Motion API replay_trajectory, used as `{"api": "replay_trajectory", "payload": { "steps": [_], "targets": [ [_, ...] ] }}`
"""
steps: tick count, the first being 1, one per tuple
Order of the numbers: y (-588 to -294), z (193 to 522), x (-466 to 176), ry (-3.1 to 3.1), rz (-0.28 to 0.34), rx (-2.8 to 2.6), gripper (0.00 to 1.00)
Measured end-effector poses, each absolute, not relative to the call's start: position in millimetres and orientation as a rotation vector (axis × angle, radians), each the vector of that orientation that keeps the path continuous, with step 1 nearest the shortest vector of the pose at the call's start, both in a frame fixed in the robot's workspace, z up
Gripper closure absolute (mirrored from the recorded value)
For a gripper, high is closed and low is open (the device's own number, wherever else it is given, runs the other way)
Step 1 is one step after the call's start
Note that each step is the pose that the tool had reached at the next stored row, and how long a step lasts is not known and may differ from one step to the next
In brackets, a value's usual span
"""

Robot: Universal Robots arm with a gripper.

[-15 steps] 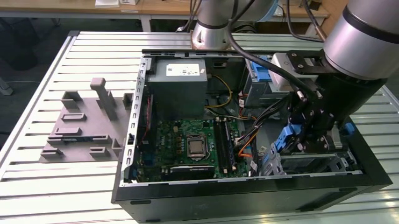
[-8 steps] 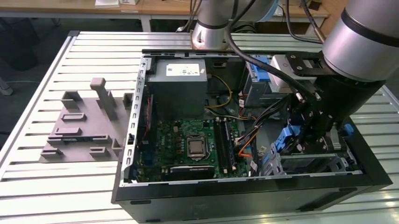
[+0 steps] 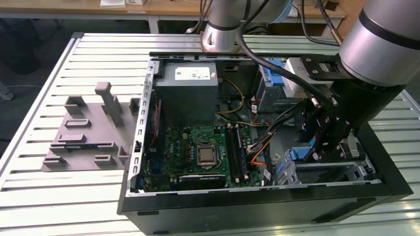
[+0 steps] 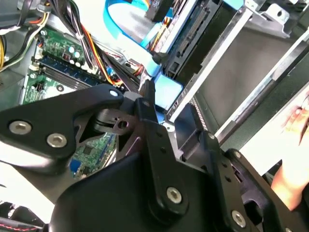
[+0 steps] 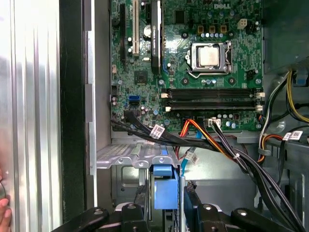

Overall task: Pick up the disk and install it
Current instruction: 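Insert the disk into the insertion slot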

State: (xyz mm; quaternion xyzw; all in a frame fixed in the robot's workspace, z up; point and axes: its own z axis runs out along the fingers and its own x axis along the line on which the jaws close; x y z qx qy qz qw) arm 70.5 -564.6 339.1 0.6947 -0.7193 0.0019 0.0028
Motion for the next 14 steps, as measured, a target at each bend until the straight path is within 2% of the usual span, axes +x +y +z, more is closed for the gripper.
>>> {"api": "replay_trajectory", "payload": {
  "steps": [4,6,8,11,14],
  "targets": [
    [-564.6,339.1,70.5,-2.256,0.006,2.179,0.58],
    [-564.6,339.0,70.5,-2.256,0.006,2.179,0.7],
    [-564.6,339.0,70.5,-2.256,0.006,2.179,0.7],
    [-564.6,338.9,70.5,-2.256,0.006,2.179,0.87],
    [-564.6,338.9,70.5,-2.256,0.006,2.179,0.89]
  ]
}}
